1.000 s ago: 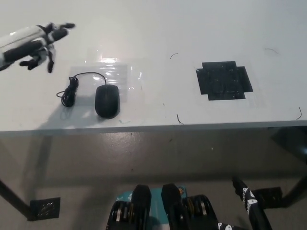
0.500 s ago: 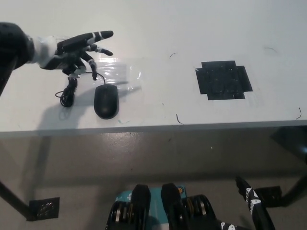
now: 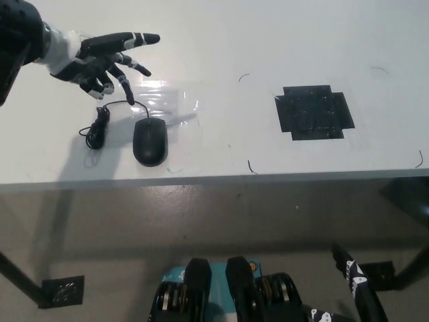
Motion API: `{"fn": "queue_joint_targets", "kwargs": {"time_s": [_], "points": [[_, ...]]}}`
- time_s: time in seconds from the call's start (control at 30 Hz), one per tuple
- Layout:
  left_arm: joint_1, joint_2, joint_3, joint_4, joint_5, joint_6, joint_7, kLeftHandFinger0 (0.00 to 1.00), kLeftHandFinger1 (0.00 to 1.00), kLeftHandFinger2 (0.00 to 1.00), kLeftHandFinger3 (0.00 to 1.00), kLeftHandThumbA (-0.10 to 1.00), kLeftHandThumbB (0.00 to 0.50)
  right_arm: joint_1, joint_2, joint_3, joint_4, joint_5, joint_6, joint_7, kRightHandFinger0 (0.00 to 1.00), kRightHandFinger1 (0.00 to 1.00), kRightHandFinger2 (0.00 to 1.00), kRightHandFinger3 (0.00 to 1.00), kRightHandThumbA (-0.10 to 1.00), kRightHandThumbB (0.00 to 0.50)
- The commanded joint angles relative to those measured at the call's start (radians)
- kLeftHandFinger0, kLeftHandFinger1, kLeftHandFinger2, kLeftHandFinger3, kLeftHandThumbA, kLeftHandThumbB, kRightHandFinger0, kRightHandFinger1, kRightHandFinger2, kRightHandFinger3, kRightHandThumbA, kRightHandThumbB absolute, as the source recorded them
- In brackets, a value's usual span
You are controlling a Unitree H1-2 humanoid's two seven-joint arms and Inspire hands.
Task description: The robot uses left hand to click on the left button of the black mouse, which is placed on the left area of the table
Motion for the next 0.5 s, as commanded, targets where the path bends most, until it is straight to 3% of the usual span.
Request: {"fn": "queue_joint_targets", "kwargs": {"time_s": [0.0, 0.13, 0.23, 0.27, 0.3, 0.33, 0.4, 0.47], "points": [[-0.085, 0.003, -0.014, 0.054, 0.081, -0.013, -0.029, 0.0, 0.09, 0.39, 1.0, 1.0, 0.457, -0.02, -0.011, -0.014, -0.022, 0.007, -0.05, 0.006, 1.0, 1.0, 1.0, 1.0, 1.0, 0.177], [-0.063, -0.001, -0.022, 0.021, 0.107, 0.001, -0.024, 0.0, 0.0, 0.26, 1.0, 1.0, 0.431, -0.028, -0.011, -0.015, -0.017, 0.013, -0.05, 0.014, 1.0, 1.0, 1.0, 1.0, 1.0, 0.189], [-0.052, -0.009, -0.023, 0.022, 0.114, -0.01, -0.037, 0.0, 0.0, 0.22, 1.0, 1.0, 0.405, -0.03, -0.013, -0.013, -0.016, 0.007, -0.05, 0.01, 1.0, 1.0, 1.0, 1.0, 1.0, 0.171], [-0.045, -0.015, -0.018, 0.028, 0.116, -0.012, -0.033, 0.01, 0.0, 0.06, 1.0, 1.0, 0.364, -0.03, -0.011, -0.014, -0.015, 0.008, -0.05, 0.01, 1.0, 1.0, 1.0, 1.0, 1.0, 0.182], [-0.043, -0.018, -0.015, 0.031, 0.117, -0.011, -0.032, 0.0, 0.0, 0.01, 1.0, 1.0, 0.355, -0.03, -0.01, -0.015, -0.015, 0.008, -0.05, 0.01, 1.0, 1.0, 1.0, 1.0, 1.0, 0.184], [-0.033, -0.021, -0.012, 0.026, 0.12, -0.021, -0.032, 0.0, 0.0, 0.0, 1.0, 1.0, 0.307, -0.03, -0.011, -0.016, -0.016, 0.007, -0.05, 0.009, 1.0, 1.0, 1.0, 1.0, 1.0, 0.178], [-0.023, -0.025, -0.011, 0.02, 0.128, -0.031, -0.021, 0.0, 0.0, 0.03, 1.0, 1.0, 0.295, -0.029, -0.012, -0.018, -0.019, 0.008, -0.05, 0.008, 1.0, 1.0, 1.0, 1.0, 1.0, 0.187], [-0.018, -0.033, -0.006, 0.036, 0.134, -0.049, -0.009, 0.0, 0.02, 0.22, 1.0, 1.0, 0.266, -0.033, -0.016, -0.019, -0.02, 0.012, -0.05, 0.012, 1.0, 1.0, 1.0, 1.0, 1.0, 0.173]]}}
